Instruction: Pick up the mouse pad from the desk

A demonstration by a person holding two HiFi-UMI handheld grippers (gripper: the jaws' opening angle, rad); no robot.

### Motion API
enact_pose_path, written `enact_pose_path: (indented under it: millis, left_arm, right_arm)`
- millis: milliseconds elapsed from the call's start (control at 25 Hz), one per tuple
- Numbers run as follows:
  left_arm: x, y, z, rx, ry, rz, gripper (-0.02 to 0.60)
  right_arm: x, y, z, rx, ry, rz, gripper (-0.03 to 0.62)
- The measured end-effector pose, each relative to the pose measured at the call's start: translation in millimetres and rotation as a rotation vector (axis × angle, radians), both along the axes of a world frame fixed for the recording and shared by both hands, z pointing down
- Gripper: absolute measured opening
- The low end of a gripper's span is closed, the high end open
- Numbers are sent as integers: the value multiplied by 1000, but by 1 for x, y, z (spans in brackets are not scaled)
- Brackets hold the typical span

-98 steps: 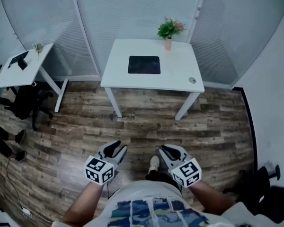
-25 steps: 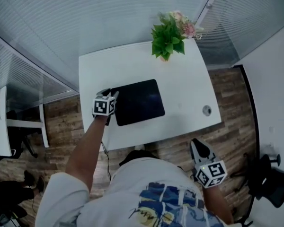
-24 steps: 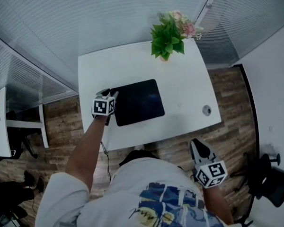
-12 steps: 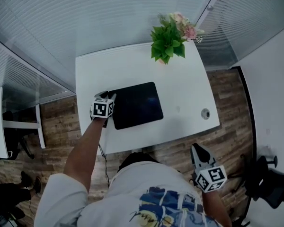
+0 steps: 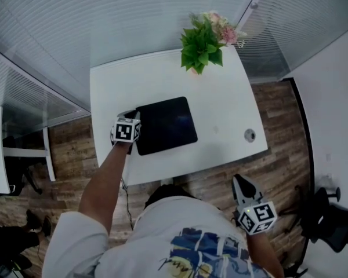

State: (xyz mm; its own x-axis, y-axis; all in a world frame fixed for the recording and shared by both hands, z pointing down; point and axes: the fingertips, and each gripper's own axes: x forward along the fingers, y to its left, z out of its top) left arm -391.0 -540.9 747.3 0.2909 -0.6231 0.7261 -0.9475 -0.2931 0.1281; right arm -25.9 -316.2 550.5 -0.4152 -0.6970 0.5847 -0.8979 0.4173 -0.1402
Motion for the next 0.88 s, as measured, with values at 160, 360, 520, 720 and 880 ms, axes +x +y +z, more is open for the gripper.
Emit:
enact_pose_path:
  millis: [160, 360, 520, 720, 880]
  left_arm:
    - [3, 3, -11, 2, 13, -2, 32]
    - [14, 8, -31, 27, 19, -13, 28]
    - [24, 12, -51, 52, 14, -15, 28]
    - [36, 22, -77, 87, 6, -28, 28]
    - [47, 28, -100, 120, -12, -28, 26]
  right_arm:
    - [5, 9, -1, 5, -12, 2, 21]
    - [18, 22, -2, 11, -24, 4, 18]
    - [31, 31, -6, 24, -38, 10, 18]
    - [49, 49, -8, 30, -57, 11, 18]
    - [62, 62, -13, 36, -106, 20, 17]
